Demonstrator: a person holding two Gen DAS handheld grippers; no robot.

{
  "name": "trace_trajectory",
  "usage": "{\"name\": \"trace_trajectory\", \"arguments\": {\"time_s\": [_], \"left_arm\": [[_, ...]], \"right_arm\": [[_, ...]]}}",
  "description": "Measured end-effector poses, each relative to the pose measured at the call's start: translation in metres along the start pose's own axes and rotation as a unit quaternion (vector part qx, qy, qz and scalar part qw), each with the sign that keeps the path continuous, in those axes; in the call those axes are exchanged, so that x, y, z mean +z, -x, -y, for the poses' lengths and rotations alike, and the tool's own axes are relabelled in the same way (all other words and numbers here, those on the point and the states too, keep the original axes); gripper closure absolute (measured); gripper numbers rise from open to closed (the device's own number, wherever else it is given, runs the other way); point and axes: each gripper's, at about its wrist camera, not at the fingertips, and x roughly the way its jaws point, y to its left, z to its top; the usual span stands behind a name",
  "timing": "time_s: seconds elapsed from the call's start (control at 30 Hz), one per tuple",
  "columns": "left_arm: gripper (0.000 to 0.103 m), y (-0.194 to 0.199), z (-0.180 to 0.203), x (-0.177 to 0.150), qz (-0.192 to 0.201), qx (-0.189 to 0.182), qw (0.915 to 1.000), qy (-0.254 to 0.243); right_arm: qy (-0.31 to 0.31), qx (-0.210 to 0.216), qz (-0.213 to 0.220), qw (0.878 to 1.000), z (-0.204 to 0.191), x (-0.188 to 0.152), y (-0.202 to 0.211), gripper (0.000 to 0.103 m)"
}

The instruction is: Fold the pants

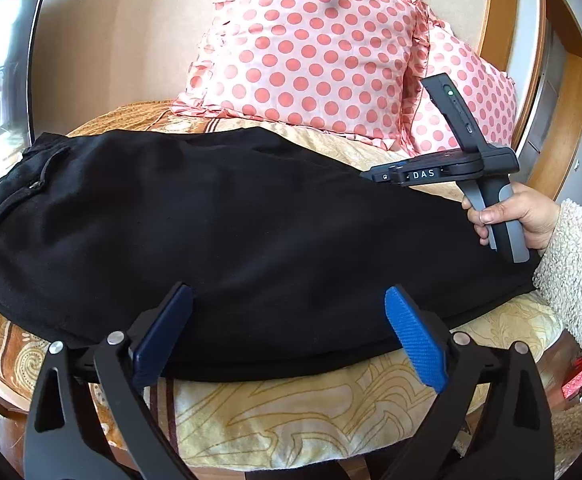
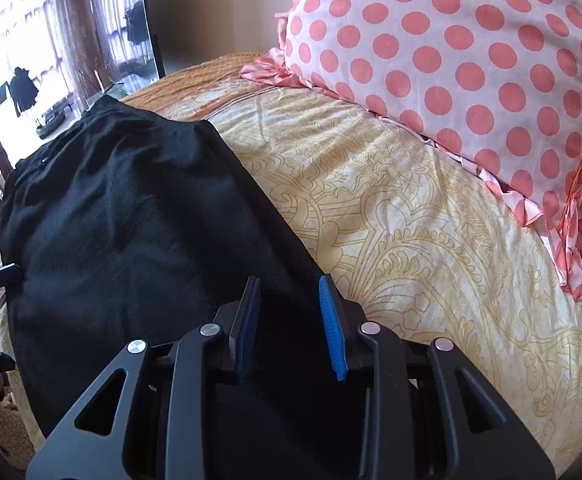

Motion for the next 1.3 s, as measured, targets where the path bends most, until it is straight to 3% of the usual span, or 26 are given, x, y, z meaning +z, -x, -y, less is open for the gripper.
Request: {"name": "trace_trajectory", "arguments": {"time_s": [0.07,0.1,0.2,0.37,0.47,0.6,0.73,0.8,0.97,1.07,1.13,1.17,1.2,1.23,1.3], "left_arm": [[0.005,0.0,0.002,-0.001,0.001,0.001,1.0,-0.006],[0.004,0.0,0.002,0.0,0.002,0.002,1.0,-0.008],[0.004,0.001,0.002,0.0,0.003,0.0,1.0,-0.007],[0.002,-0.001,0.003,0.001,0.002,0.002,0.9999,-0.011],[0.002,-0.001,0.004,0.0,0.002,0.003,0.9999,-0.014],[0.002,-0.001,0.003,0.0,0.0,0.0,0.9999,-0.016],[0.002,0.004,0.003,0.003,-0.002,-0.012,0.9999,-0.012],[0.002,0.01,0.001,0.008,0.008,-0.026,0.9996,-0.002],[0.002,0.008,0.004,0.024,0.03,-0.013,0.9994,-0.004],[0.002,-0.002,0.003,0.03,0.017,-0.012,0.9998,0.008],[0.002,-0.006,0.0,0.03,0.002,-0.017,0.9997,0.019],[0.002,-0.007,0.0,0.028,-0.004,-0.017,0.9996,0.021],[0.002,-0.007,0.0,0.026,-0.008,-0.013,0.9997,0.022],[0.002,-0.008,-0.001,0.025,-0.009,-0.009,0.9997,0.021],[0.002,-0.008,-0.002,0.022,-0.014,-0.001,0.9997,0.02]], "right_arm": [[-0.003,0.004,-0.003,1.0,0.001,-0.001,0.0,0.074],[-0.001,0.013,-0.005,1.0,0.0,-0.001,0.0,0.085],[0.017,-0.004,-0.005,1.0,-0.008,-0.005,0.004,0.099],[-0.004,-0.043,0.017,0.999,-0.002,0.002,0.005,0.101],[-0.008,-0.047,0.001,0.999,0.0,0.003,-0.006,0.101],[-0.041,-0.046,0.005,0.998,0.011,-0.001,0.007,0.098],[-0.114,-0.057,0.056,0.99,0.042,-0.026,0.063,0.097],[-0.138,-0.053,0.061,0.987,0.049,-0.046,0.083,0.097],[-0.136,-0.076,0.036,0.987,0.039,-0.101,0.099,0.097],[-0.136,-0.118,0.049,0.982,0.049,-0.103,0.107,0.097],[-0.146,-0.112,0.056,0.981,0.065,-0.095,0.111,0.086],[-0.148,-0.111,0.048,0.982,0.072,-0.089,0.109,0.06],[-0.146,-0.118,0.044,0.981,0.076,-0.086,0.106,0.042],[-0.134,-0.12,0.046,0.983,0.078,-0.083,0.104,0.043],[-0.114,-0.117,0.036,0.986,0.078,-0.08,0.094,0.065]]}}
